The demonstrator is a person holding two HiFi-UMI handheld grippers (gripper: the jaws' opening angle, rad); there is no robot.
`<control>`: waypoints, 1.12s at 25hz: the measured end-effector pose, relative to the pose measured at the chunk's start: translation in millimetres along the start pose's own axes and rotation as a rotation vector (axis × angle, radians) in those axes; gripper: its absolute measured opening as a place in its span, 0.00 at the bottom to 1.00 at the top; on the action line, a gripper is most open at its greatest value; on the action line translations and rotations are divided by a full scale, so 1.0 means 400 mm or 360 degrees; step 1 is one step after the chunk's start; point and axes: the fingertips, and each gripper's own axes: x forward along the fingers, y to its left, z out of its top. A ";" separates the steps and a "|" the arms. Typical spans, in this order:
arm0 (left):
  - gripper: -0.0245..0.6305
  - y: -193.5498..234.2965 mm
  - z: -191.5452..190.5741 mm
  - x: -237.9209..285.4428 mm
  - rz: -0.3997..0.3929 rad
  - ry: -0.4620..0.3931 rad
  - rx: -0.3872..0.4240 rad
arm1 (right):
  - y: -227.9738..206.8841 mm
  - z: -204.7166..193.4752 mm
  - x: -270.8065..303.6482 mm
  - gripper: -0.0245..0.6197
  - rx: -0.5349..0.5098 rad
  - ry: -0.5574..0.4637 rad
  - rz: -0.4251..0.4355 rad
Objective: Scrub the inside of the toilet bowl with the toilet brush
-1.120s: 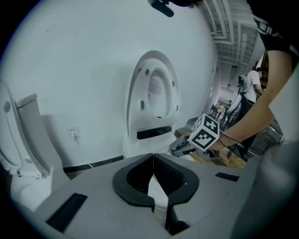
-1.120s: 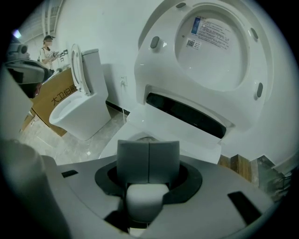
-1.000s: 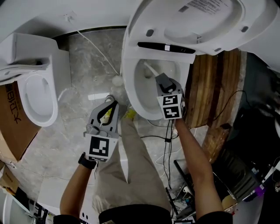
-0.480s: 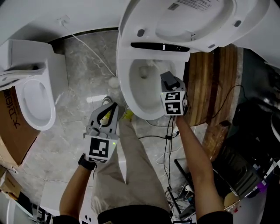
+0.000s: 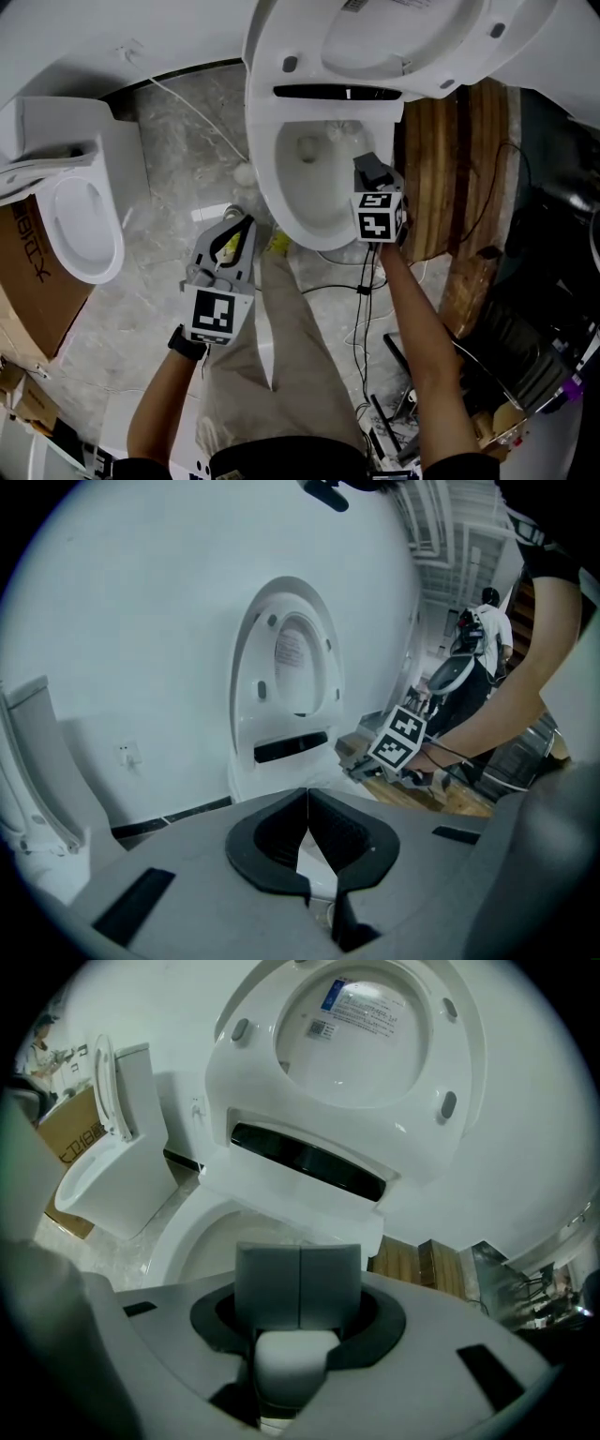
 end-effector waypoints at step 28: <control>0.07 -0.058 0.035 0.005 -0.0192 0.0031 0.0170 | -0.014 -0.205 -0.139 0.29 0.0184 0.0215 -0.0085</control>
